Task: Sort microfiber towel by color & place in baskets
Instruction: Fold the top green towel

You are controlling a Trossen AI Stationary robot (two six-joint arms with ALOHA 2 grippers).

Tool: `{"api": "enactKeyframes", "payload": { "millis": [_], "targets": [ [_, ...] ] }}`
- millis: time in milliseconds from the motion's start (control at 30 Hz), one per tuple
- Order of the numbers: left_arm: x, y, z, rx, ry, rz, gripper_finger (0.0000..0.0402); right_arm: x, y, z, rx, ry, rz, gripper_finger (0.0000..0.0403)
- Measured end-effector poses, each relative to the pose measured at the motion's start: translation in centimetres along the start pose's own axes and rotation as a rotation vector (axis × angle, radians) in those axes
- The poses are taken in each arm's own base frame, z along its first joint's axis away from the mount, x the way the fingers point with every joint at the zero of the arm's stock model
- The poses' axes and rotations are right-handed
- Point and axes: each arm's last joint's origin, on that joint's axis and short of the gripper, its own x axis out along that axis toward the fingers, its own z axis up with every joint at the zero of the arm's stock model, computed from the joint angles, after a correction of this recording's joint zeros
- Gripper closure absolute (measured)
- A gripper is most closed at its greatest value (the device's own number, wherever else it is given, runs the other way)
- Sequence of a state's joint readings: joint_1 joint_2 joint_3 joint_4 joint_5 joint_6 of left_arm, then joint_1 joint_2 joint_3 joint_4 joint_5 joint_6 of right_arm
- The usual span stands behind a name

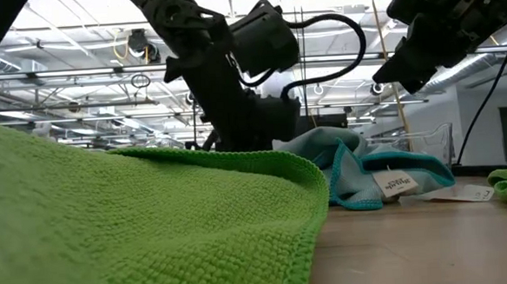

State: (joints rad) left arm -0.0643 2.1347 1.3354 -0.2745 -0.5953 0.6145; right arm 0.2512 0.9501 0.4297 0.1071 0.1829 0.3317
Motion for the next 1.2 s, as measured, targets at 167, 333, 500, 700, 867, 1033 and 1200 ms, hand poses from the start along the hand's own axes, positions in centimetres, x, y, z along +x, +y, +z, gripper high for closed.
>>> {"api": "enactKeyframes", "payload": {
  "millis": [167,333,500,700,867,1033,1200],
  "targets": [
    [1.1,0.0,-0.2,0.013,0.010,0.009,0.0353,0.0,0.1,0.3,-0.058,-0.031,0.007,0.0403],
    [1.1,0.6,0.0,-0.028,-0.010,0.060,0.0393,0.0,0.1,0.4,-0.038,-0.044,0.011,0.0403],
    [-1.1,1.7,0.2,-0.121,-0.046,0.063,0.0398,0.1,-0.1,-0.1,0.054,-0.027,0.009,0.0403],
    [-6.8,5.1,-0.4,-0.287,-0.130,0.078,0.0399,0.1,-0.3,-0.2,0.106,-0.040,-0.032,0.0403],
    [-12.1,7.3,-1.6,-0.392,-0.252,0.119,0.0400,0.1,-0.2,0.1,0.107,-0.080,-0.056,0.0398],
    [-15.7,7.9,-3.5,-0.455,-0.375,0.016,0.0401,0.6,0.6,0.4,0.077,-0.153,-0.064,0.0369],
    [-18.5,7.3,-4.9,-0.509,-0.452,-0.020,0.0401,1.7,1.7,0.3,-0.011,-0.232,-0.099,0.0332]
  ]
}}
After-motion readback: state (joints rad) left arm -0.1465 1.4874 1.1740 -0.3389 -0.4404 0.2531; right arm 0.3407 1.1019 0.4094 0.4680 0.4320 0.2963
